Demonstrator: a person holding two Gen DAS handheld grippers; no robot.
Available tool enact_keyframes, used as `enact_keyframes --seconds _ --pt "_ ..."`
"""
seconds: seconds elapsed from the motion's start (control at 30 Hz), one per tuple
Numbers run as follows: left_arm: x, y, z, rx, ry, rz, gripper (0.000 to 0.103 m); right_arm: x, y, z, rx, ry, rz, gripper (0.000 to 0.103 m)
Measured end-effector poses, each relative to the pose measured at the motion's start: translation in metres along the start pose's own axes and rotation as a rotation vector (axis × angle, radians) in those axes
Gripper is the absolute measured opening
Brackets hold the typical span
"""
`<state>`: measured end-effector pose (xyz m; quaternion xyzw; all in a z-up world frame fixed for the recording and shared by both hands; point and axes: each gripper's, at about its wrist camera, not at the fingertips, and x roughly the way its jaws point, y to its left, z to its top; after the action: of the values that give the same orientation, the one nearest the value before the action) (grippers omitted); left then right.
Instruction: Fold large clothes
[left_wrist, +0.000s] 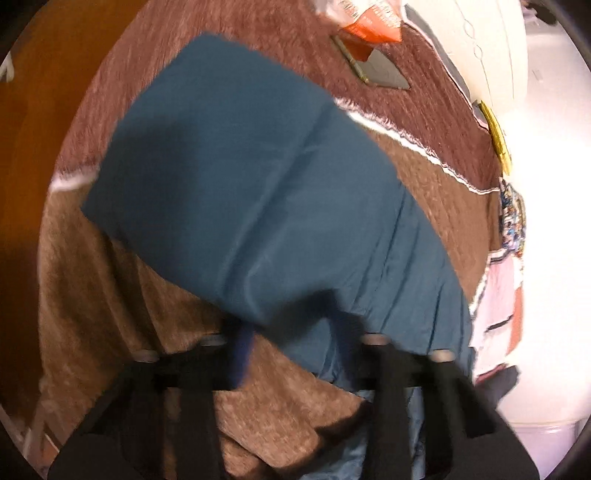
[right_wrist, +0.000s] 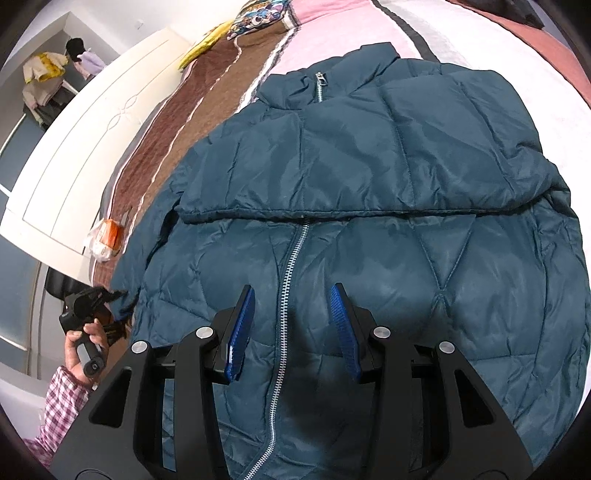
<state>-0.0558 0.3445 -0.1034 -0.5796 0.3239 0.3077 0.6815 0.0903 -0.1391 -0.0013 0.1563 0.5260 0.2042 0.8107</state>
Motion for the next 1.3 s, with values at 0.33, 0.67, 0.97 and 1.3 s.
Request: enact_keyframes --seconds 0.33,0.67,0.97,1.3 --pt "-0.065 -0.085 -0.013 0.399 -0.238 -0.035 0.004 -0.019 -0.019 0.007 0.042 -0.061 -0.006 0.043" --pt "-0.127 -0.24 -0.139 1.025 -0.305 -0.315 0.004 -0.058 -0.068 0.019 0.136 -0.176 -0.029 0.043" --pt "-0.085 -0.293 -0.294 1.355 0.02 -0.494 0.004 -0.091 -0.117 0.019 0.239 -0.258 -0.073 0.043" --pt "0.016 -0.251 -0.365 1.557 0.186 -0.264 0.031 -0.097 -0.141 0.011 0.283 -0.252 -0.078 0.043"
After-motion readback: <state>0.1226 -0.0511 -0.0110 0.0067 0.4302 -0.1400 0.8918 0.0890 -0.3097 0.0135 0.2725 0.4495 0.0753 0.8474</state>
